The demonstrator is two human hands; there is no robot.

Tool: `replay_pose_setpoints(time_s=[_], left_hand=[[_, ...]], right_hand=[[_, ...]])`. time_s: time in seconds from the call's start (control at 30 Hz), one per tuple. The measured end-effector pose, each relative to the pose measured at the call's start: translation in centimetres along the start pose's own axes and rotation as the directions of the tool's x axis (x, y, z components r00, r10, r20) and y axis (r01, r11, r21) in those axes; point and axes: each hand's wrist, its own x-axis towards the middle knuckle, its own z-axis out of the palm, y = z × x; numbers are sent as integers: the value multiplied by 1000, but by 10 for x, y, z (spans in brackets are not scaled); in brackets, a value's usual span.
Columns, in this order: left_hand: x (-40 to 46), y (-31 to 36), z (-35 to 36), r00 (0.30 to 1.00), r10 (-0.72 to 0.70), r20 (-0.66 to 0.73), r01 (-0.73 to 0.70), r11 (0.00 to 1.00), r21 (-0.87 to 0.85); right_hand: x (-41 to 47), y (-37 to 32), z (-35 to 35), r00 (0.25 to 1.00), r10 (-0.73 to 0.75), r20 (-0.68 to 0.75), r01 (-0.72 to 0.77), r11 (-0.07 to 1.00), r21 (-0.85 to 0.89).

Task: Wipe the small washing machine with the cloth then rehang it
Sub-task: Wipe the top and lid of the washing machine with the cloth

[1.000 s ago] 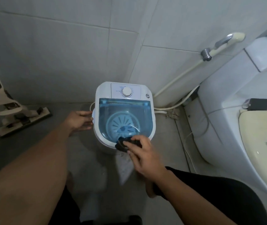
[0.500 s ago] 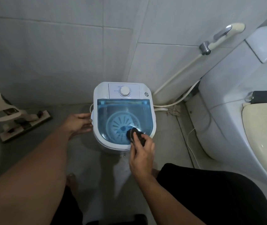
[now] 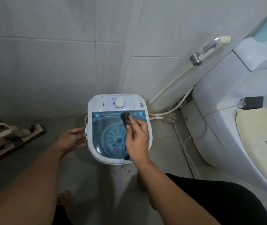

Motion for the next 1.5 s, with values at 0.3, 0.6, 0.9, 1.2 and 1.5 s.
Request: replay_pose_setpoints(time_s=[0.3, 0.6, 0.9, 1.2, 1.5], left_hand=[[4, -2, 2, 1000, -12, 3, 12, 1000, -16], [7, -3, 10, 999, 26, 22, -27, 1000, 5], [2, -3, 17, 997, 81, -6, -81, 997, 6], [-2, -4, 20, 996, 85, -27, -86, 996, -33], [-4, -2, 18, 994, 94, -57, -96, 995, -26]], right_hand=[[86, 67, -32, 989, 143, 35, -121, 926, -359], [145, 44, -2, 998, 10, -56, -37, 855, -518], [167, 25, 21, 993, 106, 43, -71, 869, -489], [169, -42, 77, 899, -85, 430, 349, 730, -587], [125, -65, 109, 805, -192, 561, 542, 620, -567]])
